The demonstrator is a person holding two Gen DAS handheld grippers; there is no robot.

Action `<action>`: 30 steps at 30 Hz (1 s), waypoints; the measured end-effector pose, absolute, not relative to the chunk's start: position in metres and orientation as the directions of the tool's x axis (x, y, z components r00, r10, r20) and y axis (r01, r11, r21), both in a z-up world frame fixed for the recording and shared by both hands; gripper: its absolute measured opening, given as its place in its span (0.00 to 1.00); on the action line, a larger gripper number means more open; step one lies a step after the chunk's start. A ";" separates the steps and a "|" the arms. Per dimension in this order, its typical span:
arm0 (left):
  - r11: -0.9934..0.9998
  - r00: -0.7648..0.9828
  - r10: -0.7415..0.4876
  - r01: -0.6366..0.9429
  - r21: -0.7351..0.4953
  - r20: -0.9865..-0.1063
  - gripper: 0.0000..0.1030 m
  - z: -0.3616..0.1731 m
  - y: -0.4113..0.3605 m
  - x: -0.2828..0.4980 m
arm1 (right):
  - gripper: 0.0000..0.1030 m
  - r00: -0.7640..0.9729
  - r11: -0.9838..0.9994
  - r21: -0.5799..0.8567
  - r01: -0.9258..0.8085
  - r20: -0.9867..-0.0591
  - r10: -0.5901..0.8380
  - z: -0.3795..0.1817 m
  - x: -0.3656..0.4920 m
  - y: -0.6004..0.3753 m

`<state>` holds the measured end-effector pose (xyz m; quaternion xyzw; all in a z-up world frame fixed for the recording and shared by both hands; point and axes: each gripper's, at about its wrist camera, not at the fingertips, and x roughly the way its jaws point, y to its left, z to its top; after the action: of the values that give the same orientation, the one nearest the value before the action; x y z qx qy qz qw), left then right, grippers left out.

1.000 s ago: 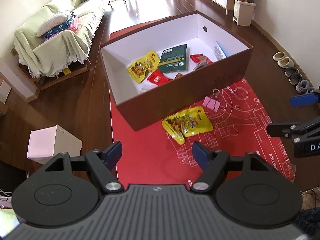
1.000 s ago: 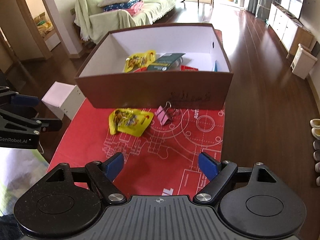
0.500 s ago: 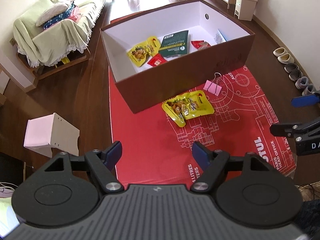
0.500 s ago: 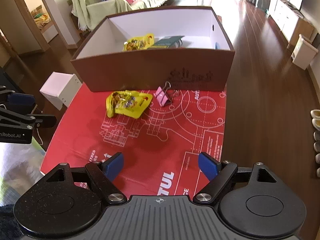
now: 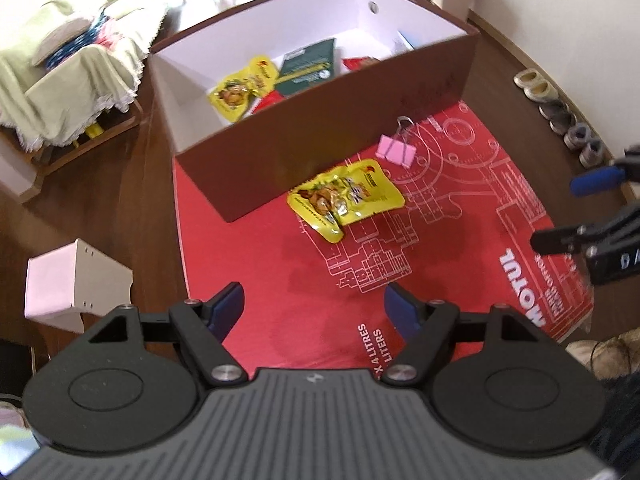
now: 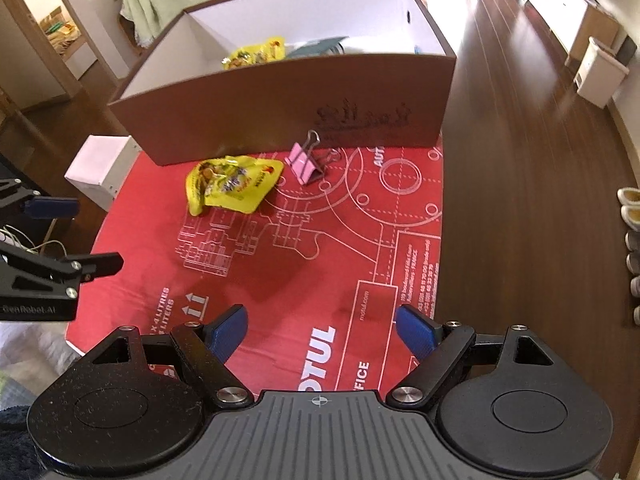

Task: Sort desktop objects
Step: 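Lower left tool onto the yellow snack bag and close on it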

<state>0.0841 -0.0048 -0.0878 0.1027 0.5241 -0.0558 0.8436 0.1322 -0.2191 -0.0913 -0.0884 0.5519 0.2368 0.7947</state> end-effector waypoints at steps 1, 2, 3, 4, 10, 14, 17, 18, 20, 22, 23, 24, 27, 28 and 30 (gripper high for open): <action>0.970 0.441 0.012 0.214 0.118 -0.897 0.72 -0.092 -0.006 0.085 | 0.82 0.275 0.875 0.121 -0.469 -0.921 0.275 -0.093 0.134 -0.219; 0.967 0.436 0.008 0.225 0.118 -0.900 0.72 -0.095 -0.007 0.086 | 0.82 0.271 0.877 0.121 -0.466 -0.924 0.271 -0.095 0.136 -0.219; 0.965 0.431 0.005 0.236 0.118 -0.903 0.72 -0.099 -0.007 0.087 | 0.82 0.268 0.879 0.120 -0.462 -0.926 0.267 -0.096 0.138 -0.219; 0.962 0.425 0.001 0.247 0.117 -0.905 0.72 -0.102 -0.008 0.089 | 0.82 0.264 0.881 0.120 -0.458 -0.928 0.264 -0.098 0.140 -0.219; 0.944 0.414 -0.018 0.308 0.121 -0.910 0.72 -0.119 -0.013 0.100 | 0.82 0.248 0.893 0.117 -0.435 -0.938 0.244 -0.106 0.152 -0.220; 0.923 0.410 -0.029 0.361 0.133 -0.912 0.72 -0.129 -0.018 0.109 | 0.82 0.232 0.901 0.115 -0.418 -0.946 0.228 -0.111 0.160 -0.222; 0.911 0.398 -0.037 0.391 0.133 -0.917 0.72 -0.136 -0.021 0.116 | 0.82 0.222 0.907 0.115 -0.406 -0.950 0.219 -0.115 0.167 -0.223; 0.908 0.393 -0.040 0.399 0.131 -0.919 0.72 -0.138 -0.021 0.119 | 0.82 0.218 0.909 0.115 -0.400 -0.952 0.216 -0.116 0.170 -0.223; 0.904 0.384 -0.047 0.409 0.124 -0.922 0.72 -0.142 -0.022 0.125 | 0.82 0.212 0.914 0.115 -0.390 -0.954 0.210 -0.119 0.175 -0.224; 0.898 0.379 -0.053 0.423 0.122 -0.924 0.72 -0.147 -0.023 0.132 | 0.82 0.207 0.918 0.113 -0.381 -0.957 0.204 -0.120 0.180 -0.225; 0.894 0.377 -0.055 0.431 0.123 -0.924 0.72 -0.148 -0.024 0.135 | 0.82 0.205 0.920 0.112 -0.376 -0.958 0.201 -0.121 0.183 -0.225; 0.890 0.376 -0.056 0.439 0.125 -0.925 0.72 -0.150 -0.025 0.138 | 0.82 0.203 0.922 0.111 -0.371 -0.959 0.198 -0.122 0.185 -0.226; 0.879 0.379 -0.068 0.460 0.124 -0.923 0.72 -0.156 -0.027 0.147 | 0.82 0.198 0.928 0.109 -0.356 -0.962 0.189 -0.124 0.193 -0.227; 0.878 0.382 -0.071 0.463 0.124 -0.921 0.71 -0.158 -0.028 0.150 | 0.82 0.197 0.930 0.108 -0.353 -0.962 0.187 -0.124 0.195 -0.227; 0.877 0.393 -0.084 0.466 0.119 -0.916 0.71 -0.161 -0.030 0.156 | 0.82 0.195 0.933 0.106 -0.345 -0.964 0.182 -0.125 0.198 -0.228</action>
<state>0.1559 -0.0296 -0.1614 0.1818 0.5245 -0.1689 0.8145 0.1982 -0.2282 -0.1251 -0.0670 0.6108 0.1710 0.7702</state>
